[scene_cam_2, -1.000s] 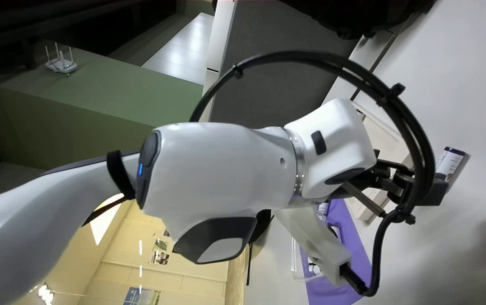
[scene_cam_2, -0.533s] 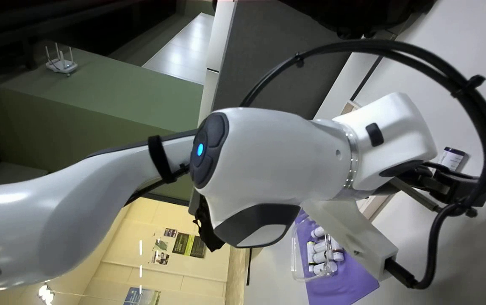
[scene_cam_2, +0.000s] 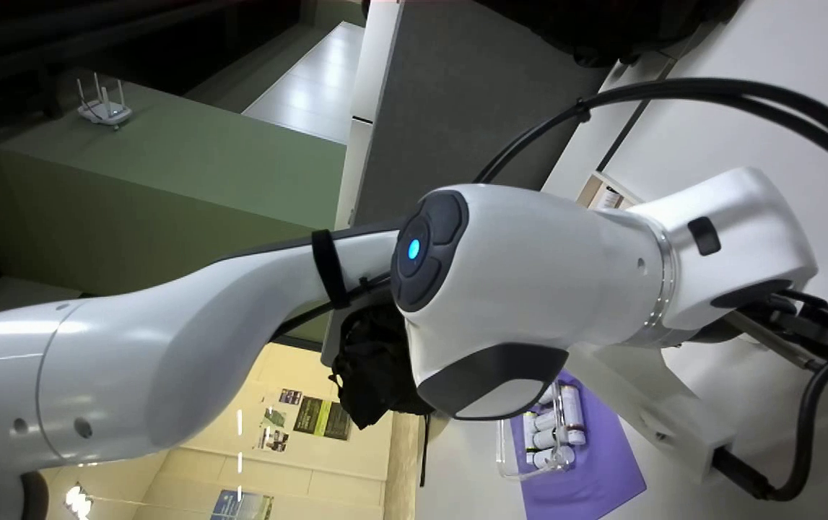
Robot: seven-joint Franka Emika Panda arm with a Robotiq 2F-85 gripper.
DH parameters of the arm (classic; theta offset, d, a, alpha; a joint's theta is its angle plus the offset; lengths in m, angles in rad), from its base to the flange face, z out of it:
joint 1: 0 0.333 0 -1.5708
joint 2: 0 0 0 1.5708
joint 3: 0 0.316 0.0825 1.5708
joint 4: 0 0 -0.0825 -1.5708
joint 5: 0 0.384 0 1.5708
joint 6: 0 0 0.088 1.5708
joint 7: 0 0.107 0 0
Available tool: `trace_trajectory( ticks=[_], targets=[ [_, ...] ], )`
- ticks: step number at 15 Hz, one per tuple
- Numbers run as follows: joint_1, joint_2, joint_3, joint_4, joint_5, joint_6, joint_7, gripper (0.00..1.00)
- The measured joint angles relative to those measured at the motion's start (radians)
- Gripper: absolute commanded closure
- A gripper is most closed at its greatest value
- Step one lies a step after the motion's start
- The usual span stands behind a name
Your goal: Pick up the bottle from the counter and it it in the clear container
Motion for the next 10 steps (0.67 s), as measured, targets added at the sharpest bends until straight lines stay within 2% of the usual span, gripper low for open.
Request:
trace_trajectory(
  ticks=[6, 8, 10],
  targets=[
    [0.043, -0.009, -0.018, 0.006, -0.068, 0.000, 0.088, 0.86],
    [0.061, -0.012, -0.028, -0.001, -0.156, 0.002, 0.168, 0.86],
    [0.063, -0.027, -0.025, -0.021, -0.313, -0.003, 0.298, 0.86]
  ],
)
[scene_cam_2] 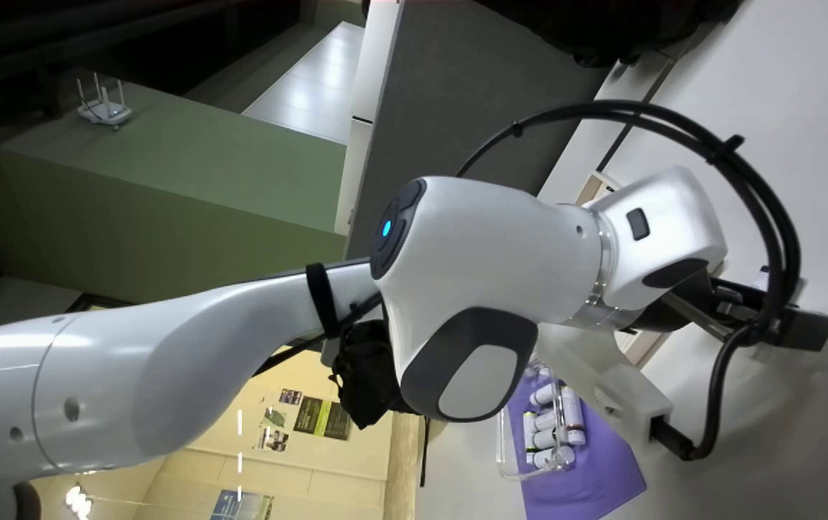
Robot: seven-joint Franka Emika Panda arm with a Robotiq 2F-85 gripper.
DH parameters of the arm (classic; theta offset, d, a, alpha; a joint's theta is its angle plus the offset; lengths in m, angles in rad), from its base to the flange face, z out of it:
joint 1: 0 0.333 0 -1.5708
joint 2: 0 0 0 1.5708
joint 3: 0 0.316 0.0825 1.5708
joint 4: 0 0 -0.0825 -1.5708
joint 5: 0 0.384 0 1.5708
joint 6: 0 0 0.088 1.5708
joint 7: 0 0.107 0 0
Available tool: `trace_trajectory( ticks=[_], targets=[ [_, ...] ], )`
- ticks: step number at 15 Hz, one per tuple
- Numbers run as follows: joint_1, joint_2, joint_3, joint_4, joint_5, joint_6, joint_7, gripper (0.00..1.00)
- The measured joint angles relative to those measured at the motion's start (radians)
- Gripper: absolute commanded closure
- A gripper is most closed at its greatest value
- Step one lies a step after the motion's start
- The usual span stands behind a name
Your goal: Pick up the bottle from the counter and it it in the clear container
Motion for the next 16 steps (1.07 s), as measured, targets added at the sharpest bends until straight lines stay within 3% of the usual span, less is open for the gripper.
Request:
trace_trajectory(
  ticks=[1, 5, 8, 9, 12, 16],
  targets=[
    [0.020, -0.013, -0.017, -0.017, -0.070, -0.029, 0.055, 0.86],
    [0.205, -0.133, -0.159, -0.101, -0.308, -0.194, 0.225, 0.86],
    [0.319, -0.278, -0.215, -0.153, -0.399, -0.247, 0.269, 0.86],
    [0.311, -0.331, -0.186, -0.166, -0.430, -0.244, 0.271, 0.86],
    [0.189, -0.471, 0.001, -0.193, -0.455, -0.248, 0.258, 0.86],
    [0.109, -0.533, 0.188, -0.207, -0.321, -0.267, 0.169, 0.86]
  ],
)
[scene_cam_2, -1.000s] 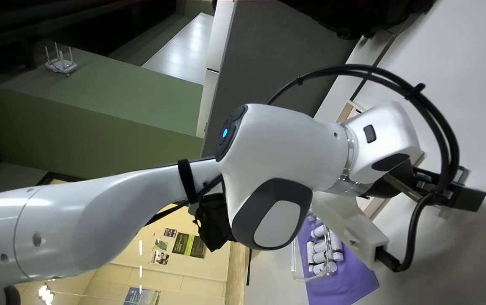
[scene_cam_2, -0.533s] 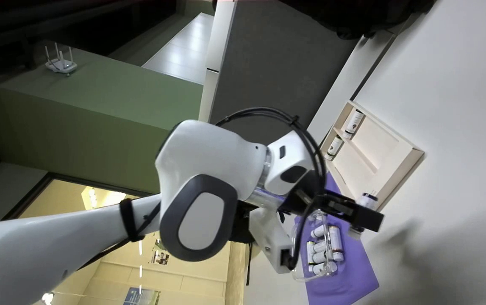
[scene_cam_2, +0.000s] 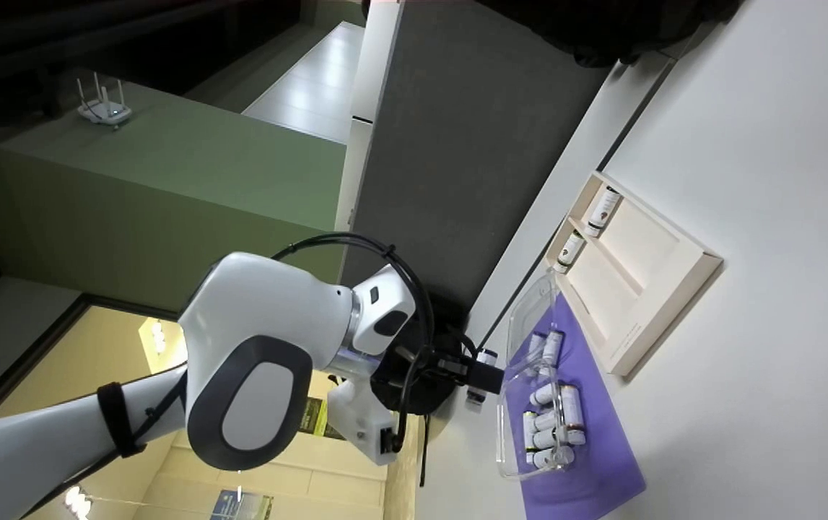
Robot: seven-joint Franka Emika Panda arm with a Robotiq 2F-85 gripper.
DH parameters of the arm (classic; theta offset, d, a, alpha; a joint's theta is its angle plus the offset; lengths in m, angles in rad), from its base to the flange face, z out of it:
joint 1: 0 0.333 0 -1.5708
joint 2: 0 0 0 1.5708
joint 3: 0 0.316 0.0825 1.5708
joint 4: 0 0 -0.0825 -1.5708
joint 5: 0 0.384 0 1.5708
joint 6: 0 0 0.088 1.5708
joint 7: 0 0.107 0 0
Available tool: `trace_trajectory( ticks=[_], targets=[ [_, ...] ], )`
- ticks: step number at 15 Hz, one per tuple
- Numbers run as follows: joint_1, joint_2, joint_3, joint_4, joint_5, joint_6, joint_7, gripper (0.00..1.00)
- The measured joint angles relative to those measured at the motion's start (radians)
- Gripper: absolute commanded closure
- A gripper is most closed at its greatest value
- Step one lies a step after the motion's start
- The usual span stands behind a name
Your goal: Pick up the bottle from the counter and it it in the clear container
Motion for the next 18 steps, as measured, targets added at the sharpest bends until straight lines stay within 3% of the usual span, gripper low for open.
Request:
trace_trajectory(
  ticks=[7, 8, 10, 14, 15, 16, 18],
  targets=[
    [0.011, 0.140, 0.155, 0.008, 0.252, 0.095, -0.185, 0.86],
    [0.014, 0.175, 0.168, 0.018, 0.281, 0.118, -0.207, 0.36],
    [0.017, 0.241, 0.187, 0.043, 0.319, 0.156, -0.233, 0.30],
    [0.018, 0.293, 0.209, 0.081, 0.344, 0.189, -0.254, 0.05],
    [0.019, 0.277, 0.210, 0.080, 0.342, 0.187, -0.254, 0.02],
    [0.018, 0.250, 0.209, 0.077, 0.340, 0.184, -0.253, 0.19],
    [0.018, 0.227, 0.209, 0.072, 0.340, 0.182, -0.254, 0.07]
  ],
)
